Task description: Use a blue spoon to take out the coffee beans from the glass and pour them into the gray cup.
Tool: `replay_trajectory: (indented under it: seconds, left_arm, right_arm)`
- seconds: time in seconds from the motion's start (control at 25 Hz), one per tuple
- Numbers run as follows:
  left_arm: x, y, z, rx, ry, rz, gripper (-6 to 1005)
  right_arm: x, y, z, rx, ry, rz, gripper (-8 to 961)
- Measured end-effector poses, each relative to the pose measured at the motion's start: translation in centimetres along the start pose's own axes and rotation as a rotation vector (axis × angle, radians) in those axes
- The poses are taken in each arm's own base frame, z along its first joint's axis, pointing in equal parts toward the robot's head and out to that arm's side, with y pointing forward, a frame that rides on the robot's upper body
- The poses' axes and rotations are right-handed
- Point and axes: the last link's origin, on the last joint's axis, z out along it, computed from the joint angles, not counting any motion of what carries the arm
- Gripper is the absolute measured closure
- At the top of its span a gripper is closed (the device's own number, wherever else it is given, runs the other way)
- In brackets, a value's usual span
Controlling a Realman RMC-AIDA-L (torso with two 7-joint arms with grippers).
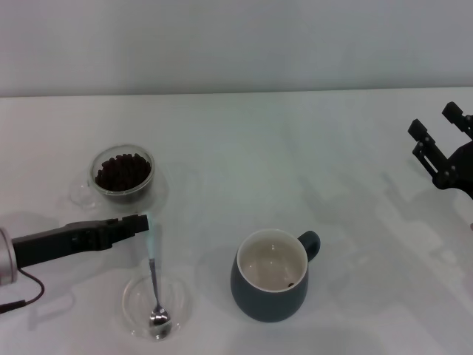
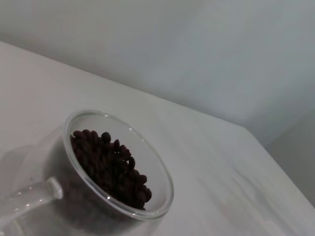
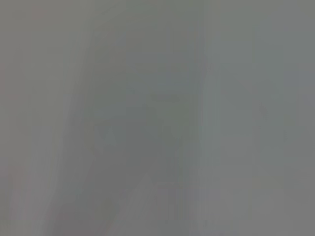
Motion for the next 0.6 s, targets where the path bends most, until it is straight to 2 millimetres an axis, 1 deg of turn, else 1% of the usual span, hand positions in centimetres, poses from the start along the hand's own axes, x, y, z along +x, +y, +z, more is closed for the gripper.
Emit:
replay_trajectory:
  seconds: [0.36, 0.6]
  left_arm:
    - [-0.41, -0.42, -0.11, 0.027, -0.003, -0.01, 771]
    - [-0.04, -0.4, -0.37, 0.023, 0.021, 0.015, 766]
  right_arm:
    - [0.01, 0.1, 0.02, -0.006, 0.001, 0.0, 346]
    - [0.0, 0.11, 0.03, -0.007, 0.0, 0.0, 346]
